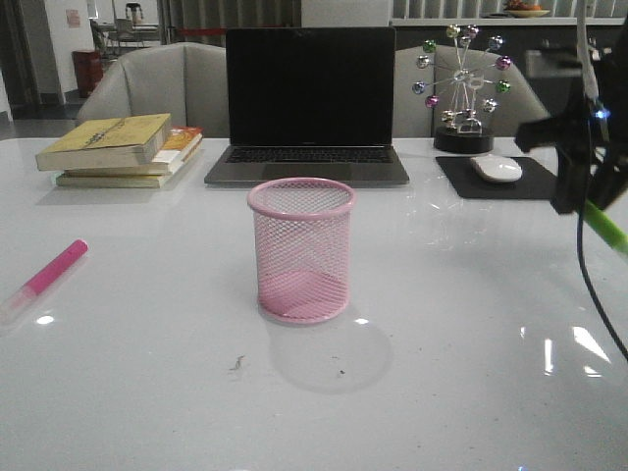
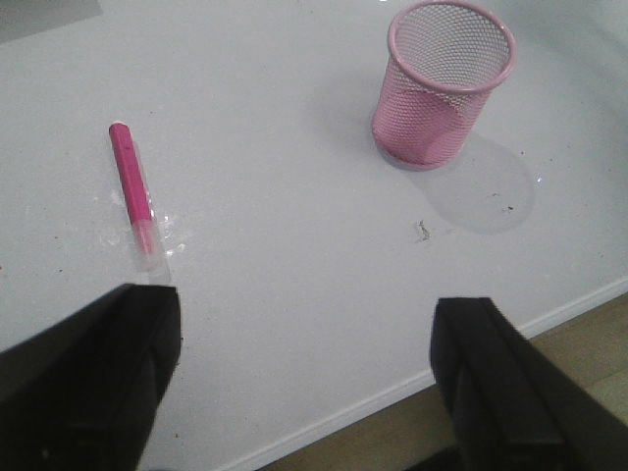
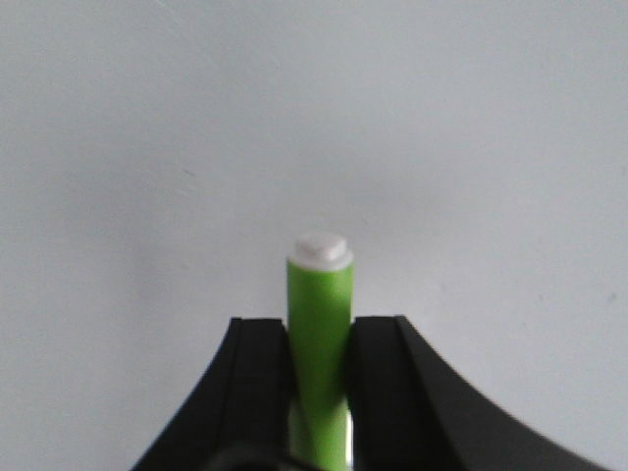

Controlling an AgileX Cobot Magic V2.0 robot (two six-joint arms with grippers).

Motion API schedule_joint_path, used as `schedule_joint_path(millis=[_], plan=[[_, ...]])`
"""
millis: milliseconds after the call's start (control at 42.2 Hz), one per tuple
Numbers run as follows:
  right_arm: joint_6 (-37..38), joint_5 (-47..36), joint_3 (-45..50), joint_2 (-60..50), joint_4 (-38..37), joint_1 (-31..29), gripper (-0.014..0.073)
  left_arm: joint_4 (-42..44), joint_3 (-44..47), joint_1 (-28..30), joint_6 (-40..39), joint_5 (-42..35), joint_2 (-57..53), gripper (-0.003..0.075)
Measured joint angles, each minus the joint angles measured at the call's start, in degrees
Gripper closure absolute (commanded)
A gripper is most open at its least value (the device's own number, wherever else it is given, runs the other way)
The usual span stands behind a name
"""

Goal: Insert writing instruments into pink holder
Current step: 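Lift the green marker and carry it over the pink holder, then lower the green marker into the holder and open the right gripper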

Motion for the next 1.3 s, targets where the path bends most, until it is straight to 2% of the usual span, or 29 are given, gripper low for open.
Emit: schedule_joint_path(millis=[237,379,593,758,877,1067,1138,1304], plan=[[-0.66,-17.42,8.21,-13.65,2.5,11.73,0.0444,0.0,0.0,0.0,0.0,0.0,0.0,0.014],[-0.66,-30.68,13.05,-18.35,3.24,19.55,0.0444,0.0,0.0,0.0,0.0,0.0,0.0,0.014],[-0.66,-51.71,19.36,-17.94,3.33,29.7,0.0444,0.0,0.0,0.0,0.0,0.0,0.0,0.014],[-0.66,-63.47,21.29,-12.86,3.33,32.64,0.0444,0.0,0.0,0.0,0.0,0.0,0.0,0.014],[-0.66,-66.84,21.43,-8.53,3.33,32.64,0.0443,0.0,0.0,0.0,0.0,0.0,0.17,0.014],[-0.66,-67.53,21.43,-3.9,3.33,32.64,0.0426,0.0,0.0,0.0,0.0,0.0,0.38,0.014],[-0.66,-67.53,21.43,-3.1,3.33,32.64,0.0385,0.0,0.0,0.0,0.0,0.0,0.38,0.014],[-0.66,-65.22,21.43,-2.05,3.33,32.01,0.0225,0.0,0.0,0.0,0.0,0.0,0.38,0.014]])
